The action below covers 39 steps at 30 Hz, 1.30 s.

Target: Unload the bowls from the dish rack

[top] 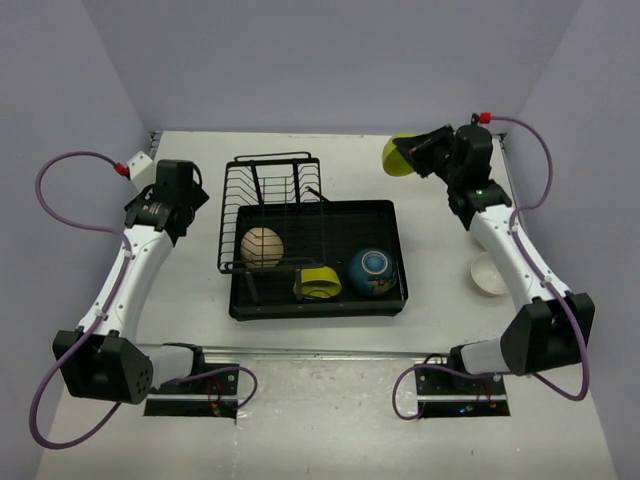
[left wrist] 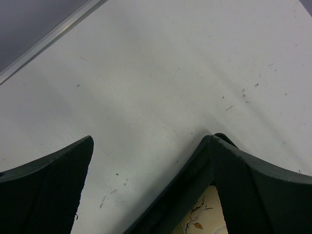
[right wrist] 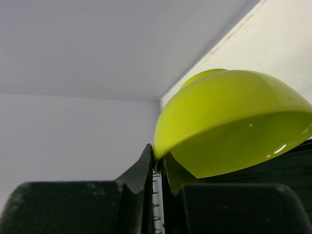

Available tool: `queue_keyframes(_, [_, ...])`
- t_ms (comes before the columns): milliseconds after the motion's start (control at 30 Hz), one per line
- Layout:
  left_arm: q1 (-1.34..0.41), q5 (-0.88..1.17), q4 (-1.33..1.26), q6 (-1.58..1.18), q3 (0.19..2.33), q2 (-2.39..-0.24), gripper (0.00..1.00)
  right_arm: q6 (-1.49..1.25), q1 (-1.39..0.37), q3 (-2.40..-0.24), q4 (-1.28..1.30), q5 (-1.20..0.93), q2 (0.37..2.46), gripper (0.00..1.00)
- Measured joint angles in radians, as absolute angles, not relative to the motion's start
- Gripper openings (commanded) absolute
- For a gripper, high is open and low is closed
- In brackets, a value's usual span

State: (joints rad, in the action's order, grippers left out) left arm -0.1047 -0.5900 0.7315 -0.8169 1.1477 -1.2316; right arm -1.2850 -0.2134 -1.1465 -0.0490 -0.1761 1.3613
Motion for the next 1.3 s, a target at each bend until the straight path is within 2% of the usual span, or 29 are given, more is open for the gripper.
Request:
queue_keyframes(200, [-0.104,-0.599,0.747,-0.791,1.224,-1.278,1.00,-0.908,-0.150,-1.554,0.379,-0.066,1.565,0.00])
queue_keyframes(367, [-0.103,-0.599,0.752,-0.767,1.244,-1.293,1.00,-0.706,-0.120,-1.826,0.693,0.068,1.802,0.00])
queue_keyframes(567, [-0.099,-0.598,0.768,-0.747,1.295,-1.327,1.00,-0.574,-0.059,-1.951,0.916,0.181,1.988,0.00])
queue_keyframes(900, [-0.098,-0.566,0.773,-0.736,1.322,-1.385,1.00,-0.459,0.067,-2.222,1.032,0.242,2.190,0.00])
queue_keyframes(1300, [-0.098,-0.533,0.766,-0.735,1.335,-1.424,1.00,-0.429,0.072,-2.176,1.014,0.273,2.238,0.00])
